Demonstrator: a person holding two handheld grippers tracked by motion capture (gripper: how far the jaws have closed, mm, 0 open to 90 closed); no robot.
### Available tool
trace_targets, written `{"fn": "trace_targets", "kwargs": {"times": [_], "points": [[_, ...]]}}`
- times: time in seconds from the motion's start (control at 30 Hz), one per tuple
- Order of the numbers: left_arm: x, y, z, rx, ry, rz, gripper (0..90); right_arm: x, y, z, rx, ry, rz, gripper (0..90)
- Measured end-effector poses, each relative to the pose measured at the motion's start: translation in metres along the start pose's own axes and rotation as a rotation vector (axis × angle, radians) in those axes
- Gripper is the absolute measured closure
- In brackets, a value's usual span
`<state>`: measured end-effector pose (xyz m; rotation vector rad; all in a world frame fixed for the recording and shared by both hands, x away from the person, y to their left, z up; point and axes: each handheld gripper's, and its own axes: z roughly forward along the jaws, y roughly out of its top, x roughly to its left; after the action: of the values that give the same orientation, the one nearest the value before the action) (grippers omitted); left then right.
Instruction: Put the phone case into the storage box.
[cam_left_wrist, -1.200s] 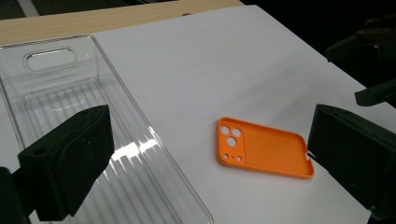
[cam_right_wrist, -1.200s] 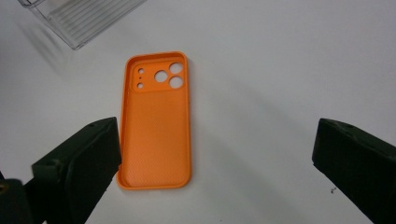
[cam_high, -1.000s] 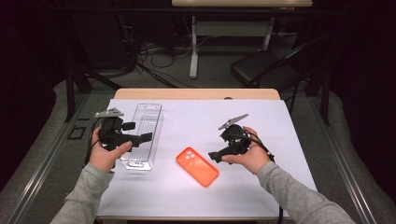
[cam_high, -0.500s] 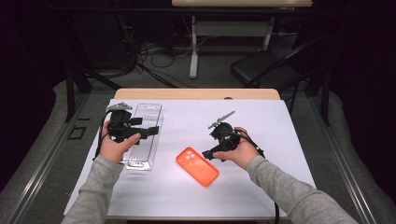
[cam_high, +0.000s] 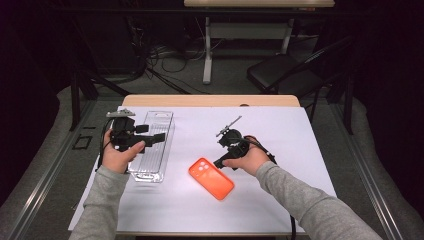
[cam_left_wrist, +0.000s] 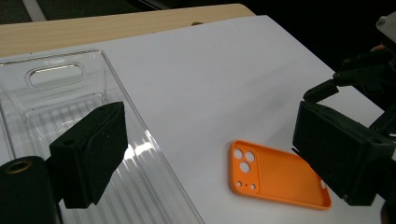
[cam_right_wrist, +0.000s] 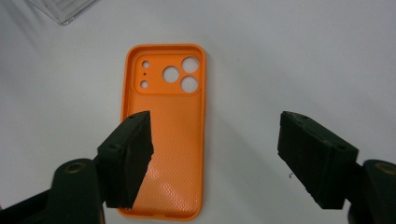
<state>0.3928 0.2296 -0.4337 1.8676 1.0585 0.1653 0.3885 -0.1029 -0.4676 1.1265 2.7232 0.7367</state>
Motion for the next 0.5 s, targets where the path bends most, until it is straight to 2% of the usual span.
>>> {"fn": "trace_targets", "kwargs": {"times": [0.13,0.17,0.27,0.5], "points": [[0.001,-0.001,-0.001,-0.001,-0.001,-0.001,10.7,0.0,0.001,0.005,0.013,-0.005,0.007,32.5],[0.001,-0.001,-0.001,-0.002,0.0,0.0,10.7,0.0,0.002,0.007,0.034,-0.005,0.008,34.7],[0.001,-0.002,-0.002,-0.003,0.0,-0.003,11.4,0.0,0.004,0.01,0.038,0.008,-0.013,42.7],[0.001,-0.002,-0.003,0.0,-0.009,0.004,13.8,0.003,0.006,0.017,0.082,-0.001,-0.01,44.6]]}}
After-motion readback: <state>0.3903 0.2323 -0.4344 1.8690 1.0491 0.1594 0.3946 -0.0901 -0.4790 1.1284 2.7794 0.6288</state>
